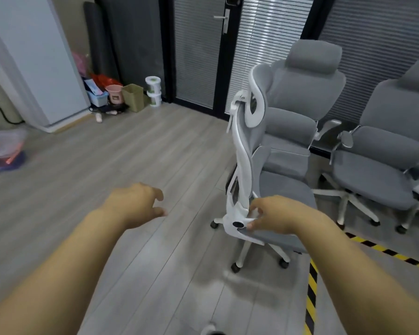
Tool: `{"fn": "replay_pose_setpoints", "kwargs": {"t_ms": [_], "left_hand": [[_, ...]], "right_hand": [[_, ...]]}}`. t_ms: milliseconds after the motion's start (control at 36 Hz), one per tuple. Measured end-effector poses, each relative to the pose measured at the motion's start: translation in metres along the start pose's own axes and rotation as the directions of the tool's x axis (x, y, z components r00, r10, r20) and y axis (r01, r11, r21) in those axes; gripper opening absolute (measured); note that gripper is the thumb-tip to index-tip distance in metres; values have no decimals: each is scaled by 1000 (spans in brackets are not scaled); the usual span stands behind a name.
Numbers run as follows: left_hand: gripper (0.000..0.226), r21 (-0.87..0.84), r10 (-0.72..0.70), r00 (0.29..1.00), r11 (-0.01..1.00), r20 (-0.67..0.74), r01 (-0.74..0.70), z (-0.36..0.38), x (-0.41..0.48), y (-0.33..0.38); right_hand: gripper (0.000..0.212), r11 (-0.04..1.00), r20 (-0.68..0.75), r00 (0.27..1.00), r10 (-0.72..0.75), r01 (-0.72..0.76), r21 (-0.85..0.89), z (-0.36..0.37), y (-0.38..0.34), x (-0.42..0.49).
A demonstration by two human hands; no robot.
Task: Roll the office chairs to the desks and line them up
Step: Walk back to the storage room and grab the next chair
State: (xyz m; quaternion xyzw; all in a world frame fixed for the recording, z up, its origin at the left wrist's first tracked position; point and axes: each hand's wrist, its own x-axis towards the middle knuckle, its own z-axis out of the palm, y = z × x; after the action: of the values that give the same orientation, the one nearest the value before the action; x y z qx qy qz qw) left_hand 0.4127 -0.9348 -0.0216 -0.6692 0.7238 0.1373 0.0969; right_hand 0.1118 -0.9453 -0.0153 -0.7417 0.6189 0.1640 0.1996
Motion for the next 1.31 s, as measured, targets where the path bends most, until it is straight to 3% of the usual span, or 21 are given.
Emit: {"fn": "replay_pose_setpoints", "kwargs": {"t_ms": [139,444,611,806,972,1111,1306], "left_hand": [[50,1,29,1000,1000,4,-29,-22,76,-14],[51,28,82,996,996,-19,-82,-89,249,-31],[51,26,142,990,990,-18,-142,-116,333,-28],[51,40,291,956,956,26,-292,-137,432,-13],[49,96,455,889,884,46,-457,-159,517,11],[42,142,606,790,777,90,-613,-176,563,36],[41,105,775,631,627,14,-772,-180,586,66]], "right_hand": [[48,1000,-10,1000,-11,11,-11,-37,-2,65],[60,1000,-148,989,-13,16,16,-140,2,204],[48,995,-295,950,100,-100,16,-176,6,265],[42,960,-233,935,265,-233,156,-179,8,325],[55,903,-250,871,423,-385,190,-183,7,352],[39,847,-215,822,526,-484,222,-187,0,357],[35,775,-232,741,630,-586,235,-174,-10,346]]}}
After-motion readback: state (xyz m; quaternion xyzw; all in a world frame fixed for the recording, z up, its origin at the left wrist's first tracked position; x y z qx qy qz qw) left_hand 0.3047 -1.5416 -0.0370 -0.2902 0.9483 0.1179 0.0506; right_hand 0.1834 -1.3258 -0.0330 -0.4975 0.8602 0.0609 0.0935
